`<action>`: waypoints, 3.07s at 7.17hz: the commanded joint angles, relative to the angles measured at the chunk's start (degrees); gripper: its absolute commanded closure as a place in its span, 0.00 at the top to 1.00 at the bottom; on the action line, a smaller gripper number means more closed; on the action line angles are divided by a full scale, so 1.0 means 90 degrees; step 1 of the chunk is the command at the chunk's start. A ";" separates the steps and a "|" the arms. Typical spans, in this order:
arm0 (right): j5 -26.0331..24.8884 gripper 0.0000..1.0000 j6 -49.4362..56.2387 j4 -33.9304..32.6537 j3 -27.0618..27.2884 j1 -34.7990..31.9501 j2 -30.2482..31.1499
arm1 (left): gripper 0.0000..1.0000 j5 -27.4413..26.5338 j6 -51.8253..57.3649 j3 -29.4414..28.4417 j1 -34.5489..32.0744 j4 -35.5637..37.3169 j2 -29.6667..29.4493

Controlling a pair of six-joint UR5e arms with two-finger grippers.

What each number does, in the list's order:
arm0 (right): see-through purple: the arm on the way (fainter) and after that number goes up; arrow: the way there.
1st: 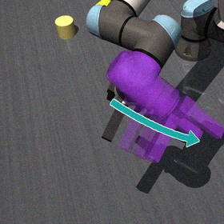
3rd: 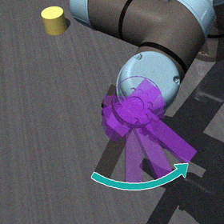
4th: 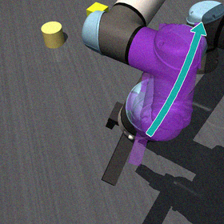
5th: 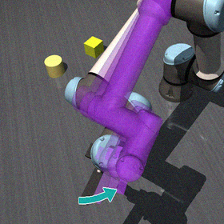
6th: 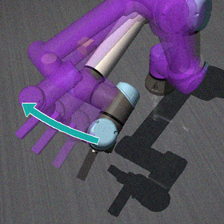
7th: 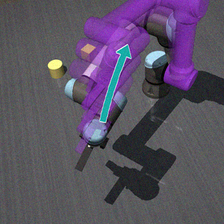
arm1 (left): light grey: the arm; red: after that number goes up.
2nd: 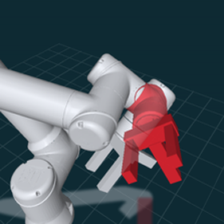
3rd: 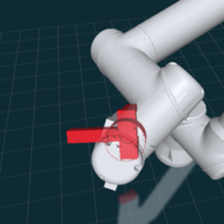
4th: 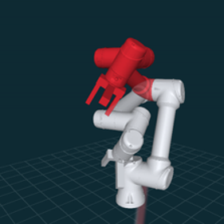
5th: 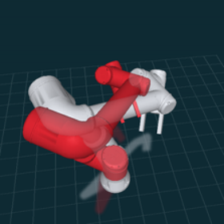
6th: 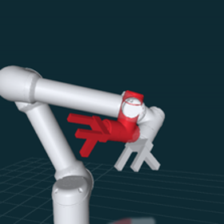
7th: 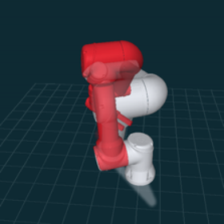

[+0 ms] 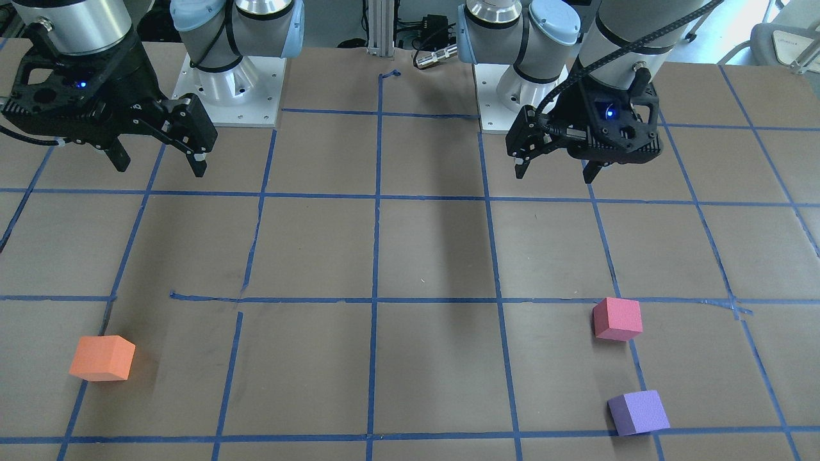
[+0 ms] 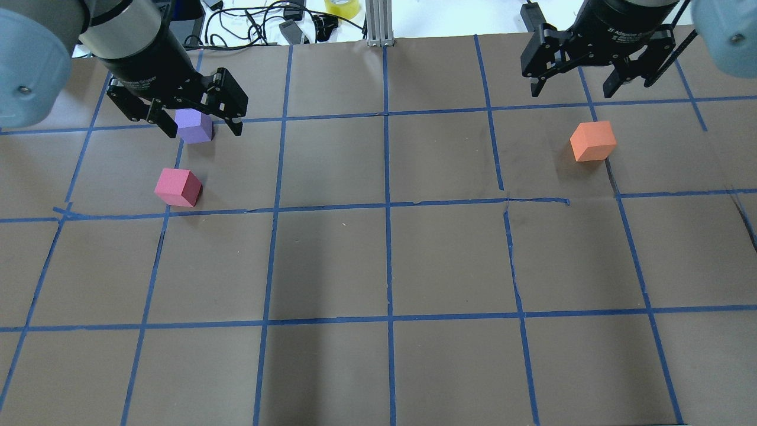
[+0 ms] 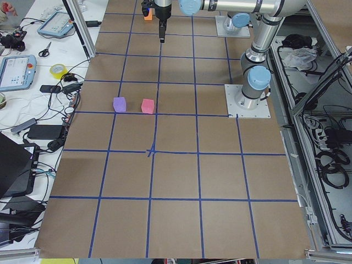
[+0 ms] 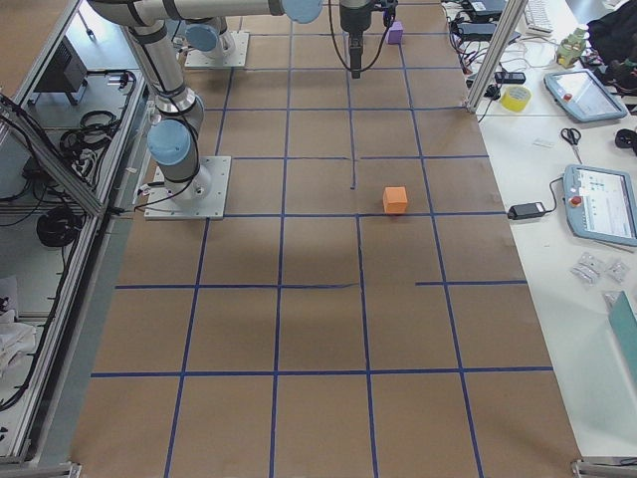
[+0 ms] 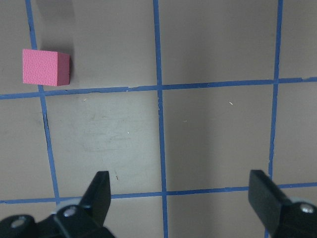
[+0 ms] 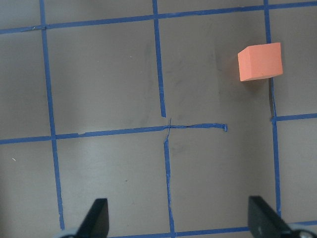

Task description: Arrange blocks in a line

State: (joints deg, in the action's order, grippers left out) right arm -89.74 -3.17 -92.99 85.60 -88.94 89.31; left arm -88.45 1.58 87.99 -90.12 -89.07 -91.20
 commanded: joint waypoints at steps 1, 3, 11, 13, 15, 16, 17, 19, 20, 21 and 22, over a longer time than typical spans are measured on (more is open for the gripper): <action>0.0000 1.00 0.0000 0.0000 0.0000 0.0000 -0.0001 | 1.00 0.0003 0.0010 0.0106 -0.0006 0.0062 0.0055; 0.0000 1.00 0.0000 0.0000 0.0010 0.0000 -0.0001 | 1.00 0.0071 -0.0019 0.0116 0.0004 0.0063 0.0035; 0.0000 1.00 -0.0009 -0.0019 0.0195 0.0000 -0.0001 | 1.00 -0.0016 0.0039 0.0116 0.0053 0.0063 0.0016; 0.0010 1.00 -0.0009 -0.0010 0.0195 0.0000 -0.0001 | 1.00 -0.0036 0.0029 0.0116 0.0053 0.0092 0.0045; 0.0000 1.00 0.0029 -0.0010 0.0205 0.0000 -0.0011 | 1.00 -0.0055 0.0029 0.0116 0.0053 0.0150 0.0055; 0.0000 1.00 0.0030 -0.0010 0.0215 0.0010 -0.0021 | 1.00 -0.0055 0.0039 0.0126 0.0053 0.0199 0.0055; -0.0010 1.00 0.0020 0.0010 0.0215 0.0010 -0.0001 | 1.00 -0.0239 0.0029 0.0126 0.0053 0.0209 0.0045; -0.0097 1.00 0.0165 -0.0010 0.0215 0.0010 -0.0021 | 1.00 -0.0270 -0.0029 0.0126 0.0053 0.0229 0.0045; -0.0107 1.00 0.0253 -0.0068 0.0215 0.0010 -0.0079 | 1.00 -0.0261 -0.0029 0.0126 0.0053 0.0209 0.0035; -0.0117 1.00 0.0254 -0.0088 0.0109 0.0039 -0.0244 | 1.00 -0.0251 -0.0029 0.0126 0.0053 0.0209 0.0035; -0.0098 1.00 0.0254 -0.0098 0.0098 0.0097 -0.0313 | 1.00 -0.0251 -0.0029 0.0126 0.0053 0.0209 0.0035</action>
State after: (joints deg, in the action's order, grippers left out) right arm -90.68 -1.03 -93.68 86.87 -88.56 87.53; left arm -90.73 1.34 89.12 -89.65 -87.17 -90.86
